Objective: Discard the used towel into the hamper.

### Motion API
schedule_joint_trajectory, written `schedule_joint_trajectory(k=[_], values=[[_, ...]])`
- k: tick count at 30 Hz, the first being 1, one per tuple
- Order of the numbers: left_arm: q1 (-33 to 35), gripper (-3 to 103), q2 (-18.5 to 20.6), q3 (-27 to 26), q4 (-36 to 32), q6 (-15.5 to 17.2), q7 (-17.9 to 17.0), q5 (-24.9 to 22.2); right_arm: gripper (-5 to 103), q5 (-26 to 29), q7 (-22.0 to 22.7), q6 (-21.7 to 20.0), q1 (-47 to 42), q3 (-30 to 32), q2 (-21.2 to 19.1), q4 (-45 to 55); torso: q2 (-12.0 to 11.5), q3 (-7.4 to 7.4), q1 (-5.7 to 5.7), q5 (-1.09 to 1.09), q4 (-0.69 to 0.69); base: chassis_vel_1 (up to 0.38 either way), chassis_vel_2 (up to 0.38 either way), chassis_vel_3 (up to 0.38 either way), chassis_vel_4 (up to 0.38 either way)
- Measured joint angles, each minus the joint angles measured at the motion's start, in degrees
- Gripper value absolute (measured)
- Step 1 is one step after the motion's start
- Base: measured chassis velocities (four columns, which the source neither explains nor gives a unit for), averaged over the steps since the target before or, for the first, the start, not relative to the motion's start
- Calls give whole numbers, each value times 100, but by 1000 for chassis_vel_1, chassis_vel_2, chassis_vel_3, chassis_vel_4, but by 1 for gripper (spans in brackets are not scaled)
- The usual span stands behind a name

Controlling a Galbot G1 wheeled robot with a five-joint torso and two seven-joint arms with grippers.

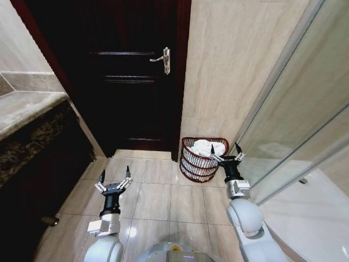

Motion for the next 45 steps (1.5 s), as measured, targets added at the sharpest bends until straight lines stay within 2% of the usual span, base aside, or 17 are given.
schedule_joint_trajectory(k=[9,45], values=[[-151,100,37,-19,-56,299,-20,75,100,-91,-105,96,104,-87,176,-140,215,135,82,0,0,0,0,0,0],[-40,100,-4,-42,-225,261,-74,222,100,-114,-51,-90,227,-471,93,-52,1070,651,419,0,0,41,42,-39,-41]])
